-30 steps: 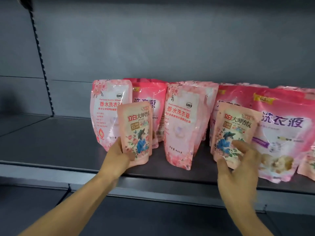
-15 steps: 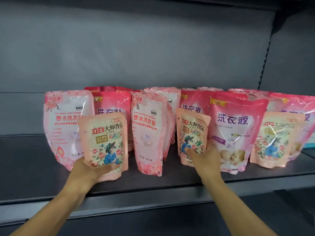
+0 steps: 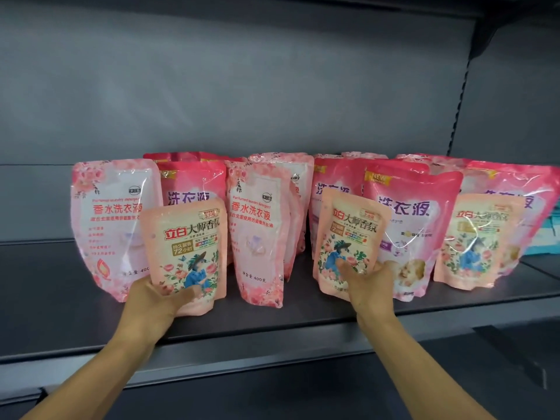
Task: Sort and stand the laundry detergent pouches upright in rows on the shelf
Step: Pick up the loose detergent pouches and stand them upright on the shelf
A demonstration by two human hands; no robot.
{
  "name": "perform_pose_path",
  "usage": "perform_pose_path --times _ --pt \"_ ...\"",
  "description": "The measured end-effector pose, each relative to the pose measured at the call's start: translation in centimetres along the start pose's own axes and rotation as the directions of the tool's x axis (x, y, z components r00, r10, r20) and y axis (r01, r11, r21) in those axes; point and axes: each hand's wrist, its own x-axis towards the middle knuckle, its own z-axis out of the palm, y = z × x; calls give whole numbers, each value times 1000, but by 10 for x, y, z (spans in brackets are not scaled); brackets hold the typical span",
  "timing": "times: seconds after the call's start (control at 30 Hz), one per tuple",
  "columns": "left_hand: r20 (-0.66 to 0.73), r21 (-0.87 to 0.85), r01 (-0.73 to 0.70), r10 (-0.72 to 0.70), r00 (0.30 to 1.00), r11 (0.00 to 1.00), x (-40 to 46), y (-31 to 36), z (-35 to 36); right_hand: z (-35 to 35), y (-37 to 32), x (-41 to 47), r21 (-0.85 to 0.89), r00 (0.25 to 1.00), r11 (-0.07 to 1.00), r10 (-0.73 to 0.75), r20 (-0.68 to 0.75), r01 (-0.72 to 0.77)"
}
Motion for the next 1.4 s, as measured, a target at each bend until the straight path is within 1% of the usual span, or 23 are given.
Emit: perform_pose_path --times 0.1,0.17,0.3,0.47,0.63,0.8,1.1,1.4 --pt "-9 -132 50 -52 999 990 1 0 -3 -11 -8 -10 107 999 994 32 3 -32" --pt "-7 -178 70 -72 997 982 0 -1 -4 -19 -21 -22 153 999 988 1 50 -9" --pt "-26 -206 58 -64 998 977 -2 -1 -2 -30 -48 -47 217 988 974 -95 123 66" --pt "-76 -179 20 -34 997 984 -1 11 4 -32 -62 -67 205 972 977 -101 213 56" --pt "-103 -191 5 -25 994 982 -8 18 4 -25 -59 -76 195 932 981 -81 352 12" --pt "-154 -190 -17 -12 988 982 -22 22 -8 -8 -54 -83 182 894 982 -40 447 -47" --pt "-242 -250 -57 -6 970 966 -41 31 -78 56 -60 -116 179 815 970 32 579 -165" --pt "-293 -240 -54 -19 956 969 -37 23 -197 151 -64 -183 143 797 973 59 601 -180"
